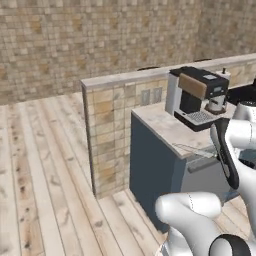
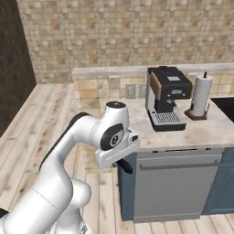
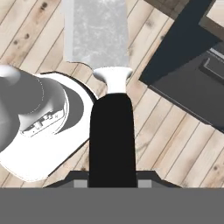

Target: Pick up the knife from the drawer and place it on the cutting board. Then place the meat from the plate to the cutting board.

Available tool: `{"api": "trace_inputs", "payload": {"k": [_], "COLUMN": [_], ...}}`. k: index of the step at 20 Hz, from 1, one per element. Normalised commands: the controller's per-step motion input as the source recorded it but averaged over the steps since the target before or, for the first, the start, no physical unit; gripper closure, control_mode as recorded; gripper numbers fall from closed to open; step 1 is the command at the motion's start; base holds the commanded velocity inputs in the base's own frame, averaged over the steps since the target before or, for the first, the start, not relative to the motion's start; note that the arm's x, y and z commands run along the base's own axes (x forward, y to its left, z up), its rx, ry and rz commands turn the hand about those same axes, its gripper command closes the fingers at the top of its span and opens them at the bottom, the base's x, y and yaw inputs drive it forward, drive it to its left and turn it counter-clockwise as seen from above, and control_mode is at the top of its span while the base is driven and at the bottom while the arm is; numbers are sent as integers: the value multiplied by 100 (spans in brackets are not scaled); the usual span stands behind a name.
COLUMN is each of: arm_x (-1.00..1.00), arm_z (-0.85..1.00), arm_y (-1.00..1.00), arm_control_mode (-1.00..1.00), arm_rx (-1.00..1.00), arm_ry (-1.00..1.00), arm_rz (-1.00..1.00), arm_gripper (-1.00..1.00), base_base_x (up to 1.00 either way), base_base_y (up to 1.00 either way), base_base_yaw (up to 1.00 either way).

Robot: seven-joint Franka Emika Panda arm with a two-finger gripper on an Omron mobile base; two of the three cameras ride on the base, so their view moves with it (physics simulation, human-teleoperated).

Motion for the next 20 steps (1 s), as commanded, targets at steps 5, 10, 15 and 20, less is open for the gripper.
{"api": "trace_inputs", "payload": {"k": [5,10,15,20], "arm_x": [0,0,0,0], "arm_z": [0,0,0,0], "arm_y": [0,0,0,0], "arm_control_mode": [100,100,100,100], "arm_rx": [0,0,0,0], "arm_ry": [0,0,0,0], "arm_rz": [0,0,0,0], "arm_gripper": [100,100,100,100], "base_base_x": [51,60,57,53], "base_base_y": [93,87,76,67], "base_base_yaw": [12,7,1,0]}}
